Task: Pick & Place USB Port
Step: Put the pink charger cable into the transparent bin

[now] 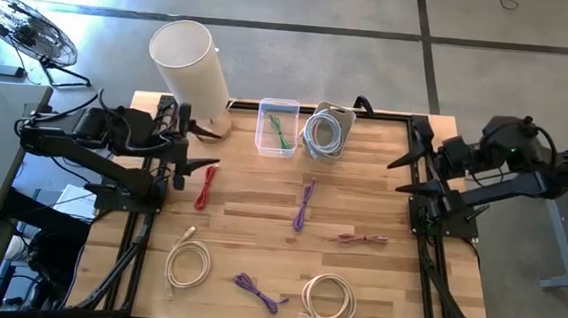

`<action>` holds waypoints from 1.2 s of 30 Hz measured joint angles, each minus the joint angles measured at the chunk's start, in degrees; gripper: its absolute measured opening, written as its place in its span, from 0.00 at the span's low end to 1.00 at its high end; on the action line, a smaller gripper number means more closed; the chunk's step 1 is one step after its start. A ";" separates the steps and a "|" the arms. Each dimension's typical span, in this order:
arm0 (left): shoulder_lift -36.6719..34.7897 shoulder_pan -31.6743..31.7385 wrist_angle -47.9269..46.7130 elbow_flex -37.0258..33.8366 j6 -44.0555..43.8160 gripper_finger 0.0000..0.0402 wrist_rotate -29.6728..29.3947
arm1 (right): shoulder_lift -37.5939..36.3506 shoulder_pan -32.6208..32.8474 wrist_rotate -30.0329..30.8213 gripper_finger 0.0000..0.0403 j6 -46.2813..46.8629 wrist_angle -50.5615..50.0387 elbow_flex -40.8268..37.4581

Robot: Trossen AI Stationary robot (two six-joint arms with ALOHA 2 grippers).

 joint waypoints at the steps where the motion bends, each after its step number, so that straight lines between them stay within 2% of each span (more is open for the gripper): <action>1: -0.07 0.00 -0.27 0.00 -0.01 0.61 0.98 | 0.38 0.00 0.17 0.53 0.55 1.20 0.00; 6: -1.16 0.00 -2.02 0.00 0.31 0.61 3.62 | 2.66 0.00 0.50 0.53 4.42 8.51 0.00; 11: -3.03 0.00 -4.33 0.00 1.49 0.61 5.94 | 4.09 0.00 1.20 0.53 2.20 15.08 -0.09; 21: -9.07 -0.02 -9.47 0.00 0.48 0.61 7.99 | 6.42 1.41 7.16 0.53 2.36 15.63 -0.02; 27: -11.16 -0.02 -12.08 0.00 -1.87 0.61 7.89 | 8.87 5.68 13.25 0.53 2.42 8.78 -0.02; 36: -10.43 -0.02 -12.81 0.01 -5.30 0.61 7.84 | 13.15 13.06 26.94 0.53 12.13 -13.86 -0.02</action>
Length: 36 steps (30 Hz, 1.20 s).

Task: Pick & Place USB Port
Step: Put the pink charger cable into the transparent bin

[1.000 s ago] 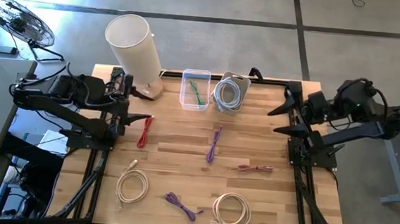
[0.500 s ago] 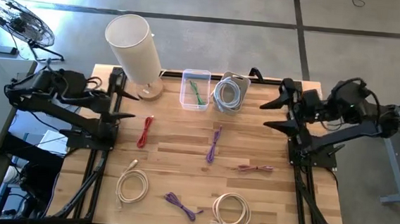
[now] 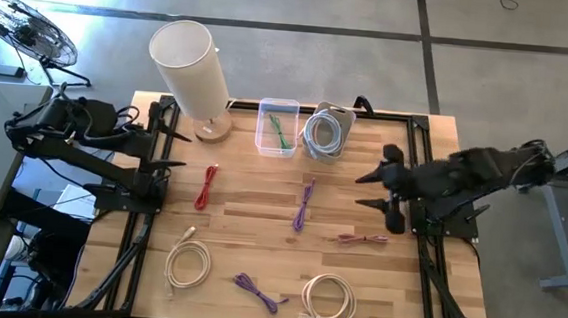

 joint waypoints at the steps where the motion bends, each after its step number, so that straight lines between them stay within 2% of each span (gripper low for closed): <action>1: 0.11 0.00 -0.19 -0.01 -0.61 0.61 0.00 | 0.80 0.62 0.87 0.53 1.63 -2.58 0.00; 7: 1.53 0.00 -0.80 -0.01 -3.58 0.61 -0.04 | 5.80 2.67 1.24 0.53 10.17 -16.88 -0.13; 13: 3.86 0.00 -0.80 -0.01 -3.96 0.61 -0.11 | 9.31 1.68 -3.69 0.53 18.02 -26.37 -5.26; 16: 4.84 0.00 -0.80 -0.01 -3.83 0.61 -0.11 | 9.31 0.84 -6.65 0.53 18.63 -24.60 -10.20; 27: 5.68 0.00 -0.78 -0.01 -3.77 0.61 -0.09 | 9.31 -0.49 -20.26 0.53 20.72 -6.79 -28.57; 36: 5.72 0.00 -0.78 -0.01 -3.77 0.61 -0.09 | 9.31 -0.45 -23.00 0.53 20.82 0.72 -34.94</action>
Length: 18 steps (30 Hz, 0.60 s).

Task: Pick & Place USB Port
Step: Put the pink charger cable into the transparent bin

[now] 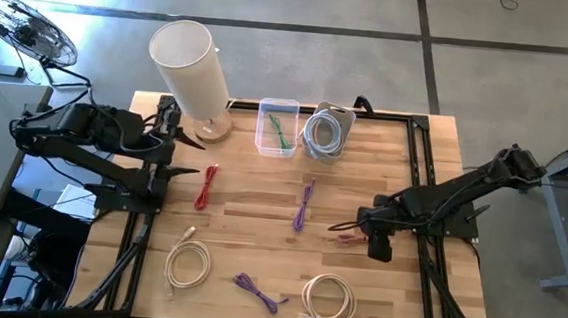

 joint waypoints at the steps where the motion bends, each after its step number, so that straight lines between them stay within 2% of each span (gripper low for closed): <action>1: 0.00 0.01 0.00 0.00 0.00 0.61 0.00 | 0.00 0.00 -0.01 0.53 -0.25 0.75 -0.25; 11: 0.00 0.02 0.00 0.00 0.00 0.61 0.00 | 0.56 0.00 1.27 0.53 -4.42 4.62 -3.29; 18: 0.00 0.02 0.00 0.00 0.00 0.61 0.00 | 4.98 0.00 2.12 0.53 -9.46 5.67 -3.55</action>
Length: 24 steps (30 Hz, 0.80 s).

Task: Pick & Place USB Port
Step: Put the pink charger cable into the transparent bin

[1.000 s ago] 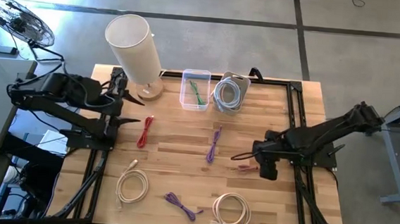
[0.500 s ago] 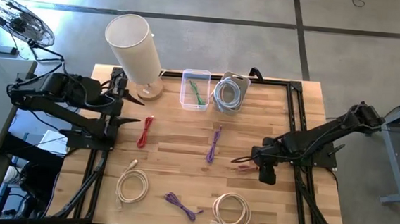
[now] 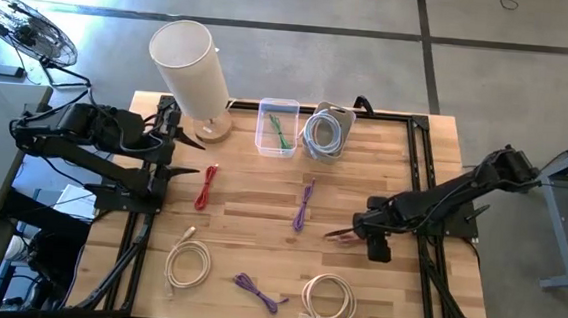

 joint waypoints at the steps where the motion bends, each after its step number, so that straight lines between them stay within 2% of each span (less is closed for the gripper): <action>1: 0.00 -0.02 0.02 0.00 0.00 0.61 0.00 | 0.84 0.00 0.00 0.53 -0.52 0.36 0.02; 12: 0.00 -0.02 0.01 0.00 0.00 0.61 0.02 | 9.98 -0.05 1.02 0.53 -0.35 4.45 0.19; 16: 0.00 0.00 -0.02 0.00 0.00 0.61 0.00 | 12.73 -0.93 -0.29 0.48 2.51 4.64 0.44; 19: 0.00 -0.02 -0.72 0.00 -0.03 0.61 -1.09 | 13.36 -1.42 -0.10 0.37 3.96 4.50 0.46; 24: 0.06 0.00 -3.86 0.00 -3.45 0.61 -4.10 | 12.47 -2.69 -0.30 0.06 4.82 4.29 0.32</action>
